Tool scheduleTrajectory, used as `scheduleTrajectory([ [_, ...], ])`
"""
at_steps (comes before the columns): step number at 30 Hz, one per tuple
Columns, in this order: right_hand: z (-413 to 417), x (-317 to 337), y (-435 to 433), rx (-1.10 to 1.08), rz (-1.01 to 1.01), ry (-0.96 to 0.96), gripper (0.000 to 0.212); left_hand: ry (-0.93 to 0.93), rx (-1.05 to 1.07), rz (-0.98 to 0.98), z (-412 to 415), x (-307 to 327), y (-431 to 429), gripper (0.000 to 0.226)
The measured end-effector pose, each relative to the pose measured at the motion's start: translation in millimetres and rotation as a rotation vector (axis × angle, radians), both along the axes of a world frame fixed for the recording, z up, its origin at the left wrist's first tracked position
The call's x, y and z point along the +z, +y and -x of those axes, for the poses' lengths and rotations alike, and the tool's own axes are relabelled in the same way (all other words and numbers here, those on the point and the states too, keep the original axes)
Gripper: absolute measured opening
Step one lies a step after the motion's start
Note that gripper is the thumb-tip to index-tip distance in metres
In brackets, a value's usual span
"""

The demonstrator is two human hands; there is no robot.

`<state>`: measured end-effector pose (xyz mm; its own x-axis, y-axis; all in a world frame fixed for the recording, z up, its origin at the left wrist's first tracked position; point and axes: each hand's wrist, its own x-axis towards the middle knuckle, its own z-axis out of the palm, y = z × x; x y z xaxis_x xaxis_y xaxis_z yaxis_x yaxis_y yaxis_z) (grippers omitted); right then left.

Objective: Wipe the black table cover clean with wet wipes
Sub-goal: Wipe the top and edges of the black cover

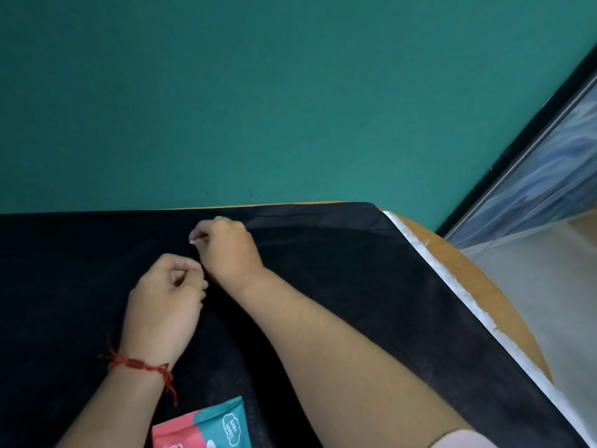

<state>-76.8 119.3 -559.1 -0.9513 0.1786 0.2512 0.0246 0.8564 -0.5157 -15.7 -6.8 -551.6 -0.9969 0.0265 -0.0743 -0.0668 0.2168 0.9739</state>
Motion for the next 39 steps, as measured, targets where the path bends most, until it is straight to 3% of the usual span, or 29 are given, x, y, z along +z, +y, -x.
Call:
scheduleTrajectory([
  [7, -19.4, -13.4, 132.0, -0.389, 0.002, 0.044, 0.007, -0.01, -0.011, -0.006, 2.1, -2.1, -1.6, 0.019],
  [13, -53.4, 3.9, 169.7, -0.614, 0.097, -0.004, 0.024, -0.006, -0.012, -0.008, 0.7, -0.8, 1.0, 0.014],
  [16, -39.0, -0.6, 119.1, -0.55, 0.156, 0.035, 0.023, -0.007, -0.009, -0.013, 0.3, 0.1, 1.4, 0.013],
  [21, -14.8, -12.2, 8.3, -0.114, 0.078, 0.079, 0.02, 0.003, -0.002, -0.022, -0.8, 3.5, 1.1, 0.012],
  [25, 24.1, -3.7, -4.6, -0.016, 0.012, 0.064, 0.018, 0.021, 0.007, -0.015, 2.2, 1.4, -0.4, 0.016],
  [29, 52.4, 4.2, 25.3, -0.125, 0.0, -0.012, 0.01, 0.026, 0.016, -0.012, 3.7, -1.5, 0.0, 0.015],
  [36, 34.4, 19.5, 141.9, -0.518, -0.018, -0.118, 0.011, 0.022, 0.005, -0.015, 5.3, -4.5, -0.3, 0.014],
  [39, 37.1, 20.0, 139.0, -0.565, 0.03, -0.119, 0.02, 0.031, 0.011, 0.005, 4.2, -3.8, 0.3, 0.013],
])
